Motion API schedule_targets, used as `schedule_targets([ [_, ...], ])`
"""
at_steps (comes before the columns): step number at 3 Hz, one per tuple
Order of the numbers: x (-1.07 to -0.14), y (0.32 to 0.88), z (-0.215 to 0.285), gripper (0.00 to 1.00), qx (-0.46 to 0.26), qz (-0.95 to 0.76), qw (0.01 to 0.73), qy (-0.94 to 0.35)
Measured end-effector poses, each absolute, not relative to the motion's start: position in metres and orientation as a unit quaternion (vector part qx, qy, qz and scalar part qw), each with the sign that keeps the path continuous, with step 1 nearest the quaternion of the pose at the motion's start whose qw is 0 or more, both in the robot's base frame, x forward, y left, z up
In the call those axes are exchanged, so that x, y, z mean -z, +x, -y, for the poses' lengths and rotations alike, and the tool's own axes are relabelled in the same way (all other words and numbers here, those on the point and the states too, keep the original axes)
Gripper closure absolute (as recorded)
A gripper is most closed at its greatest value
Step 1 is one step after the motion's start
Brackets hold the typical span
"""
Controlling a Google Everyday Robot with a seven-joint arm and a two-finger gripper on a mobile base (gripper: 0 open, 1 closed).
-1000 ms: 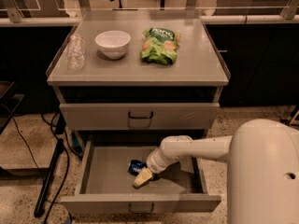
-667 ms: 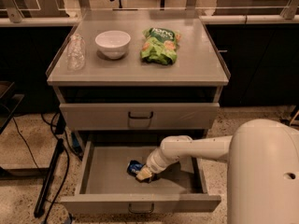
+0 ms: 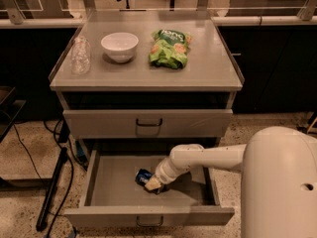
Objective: Pick pepsi can from middle drawer and place on counter
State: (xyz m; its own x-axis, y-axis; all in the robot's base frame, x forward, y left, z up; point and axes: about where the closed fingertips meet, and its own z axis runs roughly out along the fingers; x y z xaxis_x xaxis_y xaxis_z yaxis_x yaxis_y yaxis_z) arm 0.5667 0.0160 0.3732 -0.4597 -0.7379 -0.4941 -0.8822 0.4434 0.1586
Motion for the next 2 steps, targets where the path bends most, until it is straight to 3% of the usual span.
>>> schedule_targets([
  [2,-0.373,0.5644,-0.0174,1.0,-0.206,-0.829,0.176,-0.489],
])
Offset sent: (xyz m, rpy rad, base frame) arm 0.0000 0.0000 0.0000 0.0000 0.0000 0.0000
